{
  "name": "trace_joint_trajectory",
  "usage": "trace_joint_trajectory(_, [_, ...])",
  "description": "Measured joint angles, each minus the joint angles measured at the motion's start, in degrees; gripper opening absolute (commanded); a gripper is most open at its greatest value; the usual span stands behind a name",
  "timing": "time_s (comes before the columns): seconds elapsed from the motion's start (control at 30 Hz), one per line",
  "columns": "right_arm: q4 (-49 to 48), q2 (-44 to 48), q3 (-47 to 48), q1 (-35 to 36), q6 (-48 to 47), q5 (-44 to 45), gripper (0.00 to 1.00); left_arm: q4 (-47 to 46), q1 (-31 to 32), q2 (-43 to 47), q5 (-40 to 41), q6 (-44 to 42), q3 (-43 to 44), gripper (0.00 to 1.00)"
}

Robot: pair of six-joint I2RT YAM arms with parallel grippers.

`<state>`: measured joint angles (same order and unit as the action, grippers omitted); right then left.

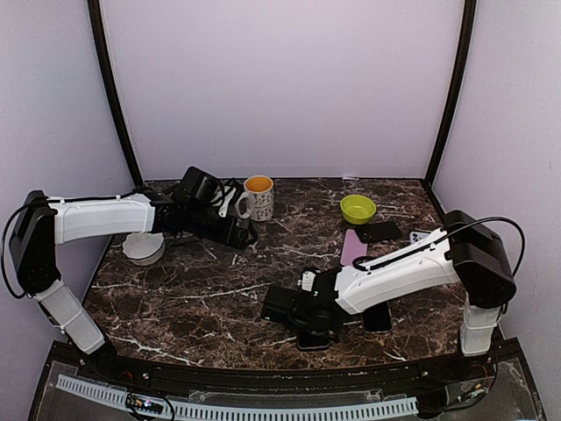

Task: Put the phone into the phone case
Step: Install the phone into the phone case, then press the phone with the phone case at the bottom right corner of the phone case.

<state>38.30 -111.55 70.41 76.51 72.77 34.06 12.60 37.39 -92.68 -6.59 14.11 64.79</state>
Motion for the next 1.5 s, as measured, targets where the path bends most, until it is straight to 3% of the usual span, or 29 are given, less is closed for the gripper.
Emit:
trace_joint_trajectory(0.1, [0.1, -0.3, 0.2, 0.0, 0.0, -0.2, 0.88, 0.0, 0.0, 0.0, 0.0, 0.0, 0.0, 0.99])
trace_joint_trajectory(0.27, [0.8, -0.9, 0.6, 0.0, 0.0, -0.6, 0.98, 0.0, 0.0, 0.0, -0.1, 0.0, 0.0, 0.99])
trace_joint_trajectory(0.6, [2.9, -0.2, 3.4, 0.0, -3.3, -1.2, 0.99, 0.0, 0.0, 0.0, -0.5, 0.0, 0.0, 0.99])
trace_joint_trajectory(0.87, [4.5, 8.1, 3.4, -0.6, -11.1, -5.2, 0.98, 0.0, 0.0, 0.0, -0.5, 0.0, 0.0, 0.99])
trace_joint_trajectory(1.0, [4.5, 13.5, 3.2, -2.4, -16.4, -10.7, 0.88, 0.0, 0.0, 0.0, -0.6, 0.0, 0.0, 0.99])
trace_joint_trajectory(1.27, [1.4, 23.6, -5.4, -7.2, -21.7, -22.5, 0.52, 0.2, 0.0, 0.0, -0.9, 0.0, 0.0, 0.99])
trace_joint_trajectory(1.5, [-10.3, 33.8, -18.9, -10.6, -23.1, -32.4, 0.49, 0.9, 0.2, 0.0, -1.6, -0.3, 0.7, 0.99])
